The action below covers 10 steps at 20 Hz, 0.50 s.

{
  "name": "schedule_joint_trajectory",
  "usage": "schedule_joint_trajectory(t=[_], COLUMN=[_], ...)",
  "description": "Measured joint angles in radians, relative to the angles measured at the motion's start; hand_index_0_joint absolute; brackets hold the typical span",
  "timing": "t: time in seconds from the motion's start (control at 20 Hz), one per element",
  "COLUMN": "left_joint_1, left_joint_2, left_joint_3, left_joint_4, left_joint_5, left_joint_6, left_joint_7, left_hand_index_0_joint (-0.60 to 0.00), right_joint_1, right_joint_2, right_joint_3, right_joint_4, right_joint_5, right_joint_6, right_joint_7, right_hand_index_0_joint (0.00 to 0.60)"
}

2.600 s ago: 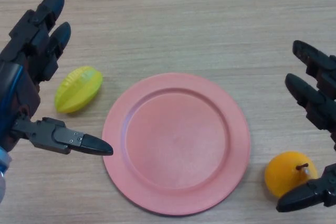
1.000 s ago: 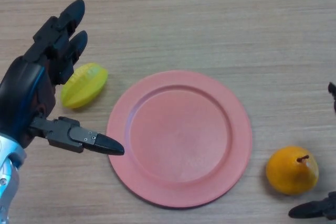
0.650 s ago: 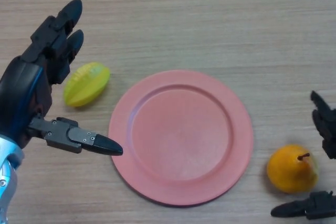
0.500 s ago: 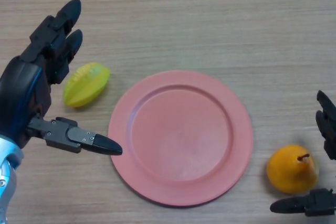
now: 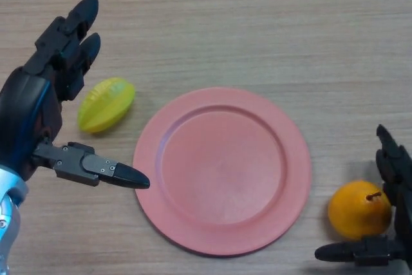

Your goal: Pick up the yellow pear and place it on the plate

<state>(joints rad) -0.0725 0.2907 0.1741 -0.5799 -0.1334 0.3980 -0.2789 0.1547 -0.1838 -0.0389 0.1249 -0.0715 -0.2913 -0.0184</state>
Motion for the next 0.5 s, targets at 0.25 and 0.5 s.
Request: schedule_joint_trajectory(t=[0.25, 0.5], left_joint_1=[-0.002, -0.002], left_joint_2=[0.0, 0.002], left_joint_3=[0.004, 0.015], left_joint_4=[0.001, 0.002], left_joint_5=[0.0, -0.038], left_joint_6=[-0.027, -0.027], left_joint_7=[0.027, 0.036], left_hand_index_0_joint=[0.0, 0.0], right_joint_1=[0.021, 0.029], right_joint_2=[0.0, -0.016], right_joint_3=[0.018, -0.02], right_joint_4=[-0.006, -0.13], right_joint_5=[-0.046, -0.04], right_joint_6=[0.015, 0.174], right_joint_7=[-0.041, 0.039], right_hand_index_0_joint=[0.449, 0.6])
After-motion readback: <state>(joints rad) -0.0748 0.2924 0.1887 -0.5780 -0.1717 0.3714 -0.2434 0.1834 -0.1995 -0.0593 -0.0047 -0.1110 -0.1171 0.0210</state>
